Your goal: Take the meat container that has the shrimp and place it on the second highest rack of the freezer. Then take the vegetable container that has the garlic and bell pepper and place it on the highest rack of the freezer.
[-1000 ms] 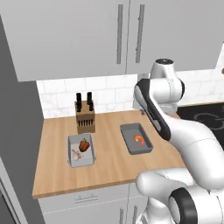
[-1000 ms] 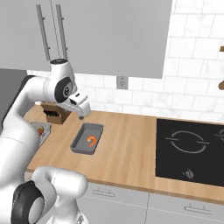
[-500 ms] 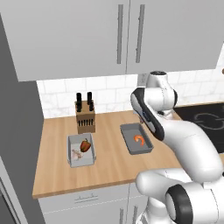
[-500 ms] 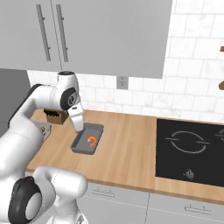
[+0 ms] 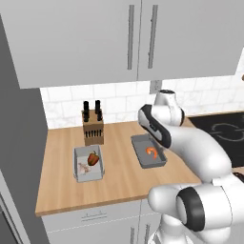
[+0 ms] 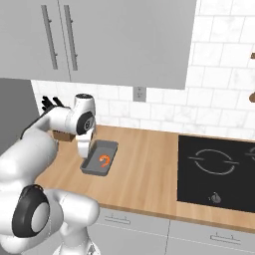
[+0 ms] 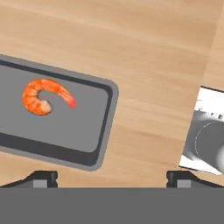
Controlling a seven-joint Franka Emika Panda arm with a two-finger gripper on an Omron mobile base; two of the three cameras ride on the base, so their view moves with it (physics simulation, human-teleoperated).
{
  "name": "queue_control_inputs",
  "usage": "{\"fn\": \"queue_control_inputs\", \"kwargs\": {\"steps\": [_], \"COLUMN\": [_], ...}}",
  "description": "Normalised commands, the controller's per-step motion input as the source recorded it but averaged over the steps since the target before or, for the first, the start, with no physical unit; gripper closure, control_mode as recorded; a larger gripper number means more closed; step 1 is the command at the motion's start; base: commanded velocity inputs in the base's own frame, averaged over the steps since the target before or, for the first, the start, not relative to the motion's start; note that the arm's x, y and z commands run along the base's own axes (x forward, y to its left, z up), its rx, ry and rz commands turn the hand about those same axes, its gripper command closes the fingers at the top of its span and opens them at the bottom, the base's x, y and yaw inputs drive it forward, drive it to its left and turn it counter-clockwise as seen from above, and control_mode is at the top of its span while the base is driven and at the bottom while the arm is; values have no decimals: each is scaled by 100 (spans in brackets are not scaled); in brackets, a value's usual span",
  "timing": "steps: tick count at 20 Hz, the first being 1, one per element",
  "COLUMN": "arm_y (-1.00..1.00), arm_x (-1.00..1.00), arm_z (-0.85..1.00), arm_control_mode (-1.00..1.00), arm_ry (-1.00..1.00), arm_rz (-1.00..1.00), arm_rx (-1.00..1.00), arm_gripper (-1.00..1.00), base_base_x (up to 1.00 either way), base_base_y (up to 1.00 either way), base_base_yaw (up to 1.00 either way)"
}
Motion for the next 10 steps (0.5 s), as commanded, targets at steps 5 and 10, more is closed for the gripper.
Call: {"fn": "queue_control_inputs", "kwargs": {"steps": [5,10], "arm_y": [0,0], "arm_x": [23,0], "arm_z": [-62,-43], "arm_control_mode": [-100,-100], "arm_ry": [-7,-3], "arm_rz": [-6,-6], "arm_rx": [0,0], "arm_gripper": [-100,-100], "base_base_x": [0,0], "base_base_y": [0,0], "base_base_yaw": [0,0]}}
